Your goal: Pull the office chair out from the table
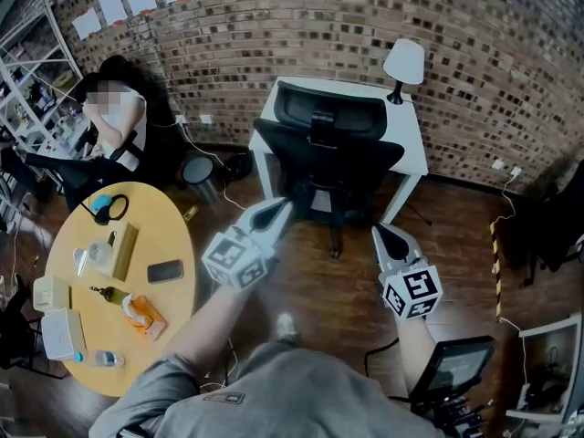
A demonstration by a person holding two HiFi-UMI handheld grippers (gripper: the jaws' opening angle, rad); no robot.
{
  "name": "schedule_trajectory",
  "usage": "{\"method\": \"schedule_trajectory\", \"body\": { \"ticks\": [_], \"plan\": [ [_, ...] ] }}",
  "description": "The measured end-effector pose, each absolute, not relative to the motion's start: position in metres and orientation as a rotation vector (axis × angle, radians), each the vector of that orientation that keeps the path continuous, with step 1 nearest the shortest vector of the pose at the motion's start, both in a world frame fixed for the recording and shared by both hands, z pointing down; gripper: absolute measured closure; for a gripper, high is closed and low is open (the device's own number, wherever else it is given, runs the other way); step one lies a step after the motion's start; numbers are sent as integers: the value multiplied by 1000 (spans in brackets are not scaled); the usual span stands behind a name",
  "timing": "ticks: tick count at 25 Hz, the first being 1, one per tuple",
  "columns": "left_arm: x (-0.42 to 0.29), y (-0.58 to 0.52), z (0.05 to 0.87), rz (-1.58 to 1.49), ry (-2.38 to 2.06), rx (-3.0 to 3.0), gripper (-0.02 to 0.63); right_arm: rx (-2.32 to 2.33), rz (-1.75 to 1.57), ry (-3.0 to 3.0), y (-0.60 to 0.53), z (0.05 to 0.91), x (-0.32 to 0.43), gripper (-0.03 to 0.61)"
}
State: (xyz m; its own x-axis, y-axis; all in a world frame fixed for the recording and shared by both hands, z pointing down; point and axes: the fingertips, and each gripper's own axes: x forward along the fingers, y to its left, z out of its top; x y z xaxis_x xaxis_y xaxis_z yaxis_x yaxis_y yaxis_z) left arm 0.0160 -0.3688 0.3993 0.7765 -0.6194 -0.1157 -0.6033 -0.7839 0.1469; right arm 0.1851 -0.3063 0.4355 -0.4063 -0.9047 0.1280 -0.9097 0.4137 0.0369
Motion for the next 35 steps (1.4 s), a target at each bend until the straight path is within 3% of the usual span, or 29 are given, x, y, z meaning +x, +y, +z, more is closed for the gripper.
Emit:
{"method": "schedule_trajectory", "body": {
  "ticks": [8,15,27,35],
  "plan": [
    [-5,-472,409,-165,-944,2923,612,1697,39,-2433,-392,441,182,554],
    [-5,-535,431,-41,-962,2978,611,1616,-39,-2331,-447,452,195,485],
    [13,-639,487,463,-976,3121,412,1402,-154,-2142,-535,487,263,320],
    [14,-691,509,849,-971,3175,340,1188,-236,-1976,-578,516,299,251]
  ]
}}
